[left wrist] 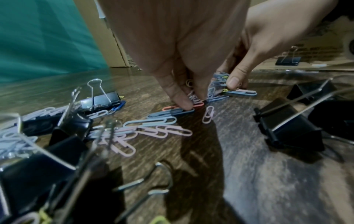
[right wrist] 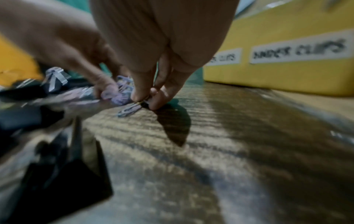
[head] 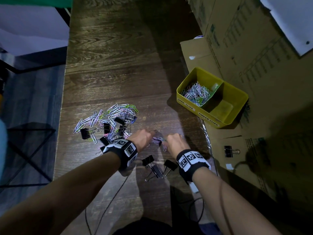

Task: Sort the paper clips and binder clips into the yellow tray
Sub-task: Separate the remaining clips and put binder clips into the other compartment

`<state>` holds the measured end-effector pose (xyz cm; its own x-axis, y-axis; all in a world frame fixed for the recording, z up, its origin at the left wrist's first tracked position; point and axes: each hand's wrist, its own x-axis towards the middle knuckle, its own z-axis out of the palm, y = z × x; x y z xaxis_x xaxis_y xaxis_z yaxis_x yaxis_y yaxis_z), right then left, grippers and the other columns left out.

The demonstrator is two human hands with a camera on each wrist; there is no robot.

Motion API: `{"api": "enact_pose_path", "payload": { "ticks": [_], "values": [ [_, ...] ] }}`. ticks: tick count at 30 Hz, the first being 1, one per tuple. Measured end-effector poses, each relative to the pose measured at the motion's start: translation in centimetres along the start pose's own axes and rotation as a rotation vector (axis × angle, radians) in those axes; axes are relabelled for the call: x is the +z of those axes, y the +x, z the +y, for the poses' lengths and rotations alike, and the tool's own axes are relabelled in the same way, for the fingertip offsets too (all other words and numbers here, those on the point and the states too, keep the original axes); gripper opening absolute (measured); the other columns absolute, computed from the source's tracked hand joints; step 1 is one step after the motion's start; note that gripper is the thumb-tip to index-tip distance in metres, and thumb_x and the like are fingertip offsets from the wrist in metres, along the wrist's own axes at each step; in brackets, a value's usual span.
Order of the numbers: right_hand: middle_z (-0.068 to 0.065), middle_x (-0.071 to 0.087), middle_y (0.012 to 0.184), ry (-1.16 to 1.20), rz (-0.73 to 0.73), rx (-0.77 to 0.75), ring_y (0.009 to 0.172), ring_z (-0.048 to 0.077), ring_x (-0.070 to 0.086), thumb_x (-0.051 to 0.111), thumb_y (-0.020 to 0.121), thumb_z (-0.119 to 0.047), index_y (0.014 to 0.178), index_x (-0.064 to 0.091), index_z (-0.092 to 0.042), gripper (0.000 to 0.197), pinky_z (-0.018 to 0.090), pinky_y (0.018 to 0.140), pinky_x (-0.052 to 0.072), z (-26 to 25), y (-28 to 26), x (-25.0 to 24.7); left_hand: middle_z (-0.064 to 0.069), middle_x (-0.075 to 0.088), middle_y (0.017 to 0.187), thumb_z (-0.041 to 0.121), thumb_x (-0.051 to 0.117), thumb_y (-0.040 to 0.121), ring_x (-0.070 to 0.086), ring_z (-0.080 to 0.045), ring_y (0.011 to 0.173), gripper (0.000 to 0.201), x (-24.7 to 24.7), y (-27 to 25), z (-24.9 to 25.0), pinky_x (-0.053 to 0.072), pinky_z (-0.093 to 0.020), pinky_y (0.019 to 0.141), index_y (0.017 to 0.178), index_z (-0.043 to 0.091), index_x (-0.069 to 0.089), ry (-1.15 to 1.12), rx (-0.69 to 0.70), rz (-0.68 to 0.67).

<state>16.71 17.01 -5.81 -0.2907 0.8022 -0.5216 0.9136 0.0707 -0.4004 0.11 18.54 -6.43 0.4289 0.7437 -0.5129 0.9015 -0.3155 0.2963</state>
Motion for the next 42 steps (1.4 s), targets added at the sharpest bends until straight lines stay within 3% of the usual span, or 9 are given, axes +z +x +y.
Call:
{"api": "enact_pose_path", "payload": {
  "ticks": [6, 10, 16, 19, 23, 27, 32, 37, 42],
  "values": [
    [0.017, 0.068, 0.094, 0.231, -0.019, 0.088, 0.084, 0.027, 0.062, 0.059, 0.092, -0.025, 0.103, 0.069, -0.010, 0.022, 0.023, 0.068, 0.039, 1.3, 0.9, -0.5, -0.018, 0.066, 0.103, 0.013, 0.051, 0.092, 0.061, -0.030, 0.095, 0.019, -0.6, 0.4, -0.3, 0.047, -0.037, 0.082, 0.106, 0.004, 0.060, -0.179, -0.006, 0.066],
    [0.011, 0.068, 0.100, 0.438, 0.040, 0.145, 0.089, 0.022, 0.064, 0.066, 0.086, -0.030, 0.107, 0.070, -0.017, 0.025, 0.029, 0.089, 0.048, 2.8, 1.3, -1.1, -0.011, 0.070, 0.088, 0.019, 0.060, 0.089, 0.065, -0.022, 0.079, 0.011, -1.8, 0.7, -1.8, 0.045, -0.028, 0.070, 0.093, 0.010, 0.066, -0.345, -0.057, 0.051],
    [0.013, 0.067, 0.089, 0.904, 0.190, 0.061, 0.054, -0.002, 0.059, 0.066, 0.083, 0.001, 0.098, 0.067, 0.007, 0.016, 0.015, 0.061, 0.052, 3.5, 0.3, -4.8, -0.007, 0.063, 0.070, 0.006, 0.063, 0.085, 0.062, -0.008, 0.054, 0.011, -6.6, 1.4, -2.7, 0.051, -0.017, 0.052, 0.076, 0.013, 0.062, -0.875, -0.154, -0.020],
    [0.018, 0.069, 0.091, 1.014, 0.289, 0.022, 0.059, 0.005, 0.060, 0.066, 0.081, 0.004, 0.090, 0.069, -0.004, 0.012, 0.018, 0.062, 0.052, 3.9, -0.3, -7.8, -0.008, 0.064, 0.073, 0.006, 0.062, 0.085, 0.061, -0.001, 0.054, 0.006, -11.1, 2.1, -1.3, 0.047, -0.011, 0.051, 0.087, 0.000, 0.063, -0.872, -0.038, 0.017],
    [-0.011, 0.068, 0.063, 0.964, 0.481, -0.021, 0.053, -0.005, 0.059, 0.068, 0.082, -0.003, 0.081, 0.069, -0.017, 0.014, 0.008, 0.059, 0.046, 4.3, -0.7, -12.2, 0.006, 0.063, 0.061, 0.009, 0.063, 0.085, 0.057, 0.002, 0.052, 0.015, -16.0, 5.8, 1.8, 0.045, -0.010, 0.055, 0.088, -0.006, 0.063, -0.806, 0.141, 0.115],
    [0.001, 0.067, 0.082, 0.829, 0.534, 0.000, 0.063, -0.005, 0.061, 0.068, 0.083, -0.009, 0.100, 0.068, -0.006, 0.017, 0.006, 0.059, 0.047, 5.1, 0.4, -16.0, 0.005, 0.065, 0.061, 0.020, 0.066, 0.085, 0.057, 0.005, 0.047, 0.016, -17.7, 10.8, 5.3, 0.041, -0.007, 0.049, 0.085, 0.005, 0.068, -0.489, 0.142, 0.174],
    [0.002, 0.069, 0.099, 0.553, 0.467, 0.137, 0.089, 0.016, 0.063, 0.067, 0.085, -0.019, 0.105, 0.068, -0.010, 0.022, 0.026, 0.078, 0.045, 6.9, 3.9, -17.9, -0.016, 0.067, 0.086, 0.019, 0.061, 0.085, 0.064, -0.028, 0.083, 0.022, -17.2, 13.4, 7.8, 0.046, -0.025, 0.066, 0.098, 0.004, 0.070, -0.191, 0.052, 0.159],
    [0.003, 0.069, 0.099, 0.258, 0.397, 0.222, 0.095, 0.024, 0.061, 0.066, 0.084, -0.029, 0.103, 0.068, -0.019, 0.021, 0.039, 0.089, 0.047, 7.3, 6.1, -17.2, -0.011, 0.068, 0.093, 0.021, 0.058, 0.089, 0.057, -0.021, 0.086, 0.022, -16.4, 12.7, 6.9, 0.045, -0.024, 0.075, 0.103, 0.010, 0.071, -0.270, 0.034, 0.220],
    [0.002, 0.068, 0.101, 0.069, 0.369, 0.280, 0.103, 0.026, 0.057, 0.059, 0.085, -0.049, 0.100, 0.069, -0.025, 0.029, 0.050, 0.102, 0.032, 6.8, 6.9, -16.0, 0.002, 0.071, 0.079, 0.025, 0.071, 0.080, 0.063, -0.006, 0.064, 0.009, -16.3, 10.4, 5.5, 0.052, -0.020, 0.061, 0.085, 0.018, 0.075, -0.563, -0.033, 0.322]
  ]
}}
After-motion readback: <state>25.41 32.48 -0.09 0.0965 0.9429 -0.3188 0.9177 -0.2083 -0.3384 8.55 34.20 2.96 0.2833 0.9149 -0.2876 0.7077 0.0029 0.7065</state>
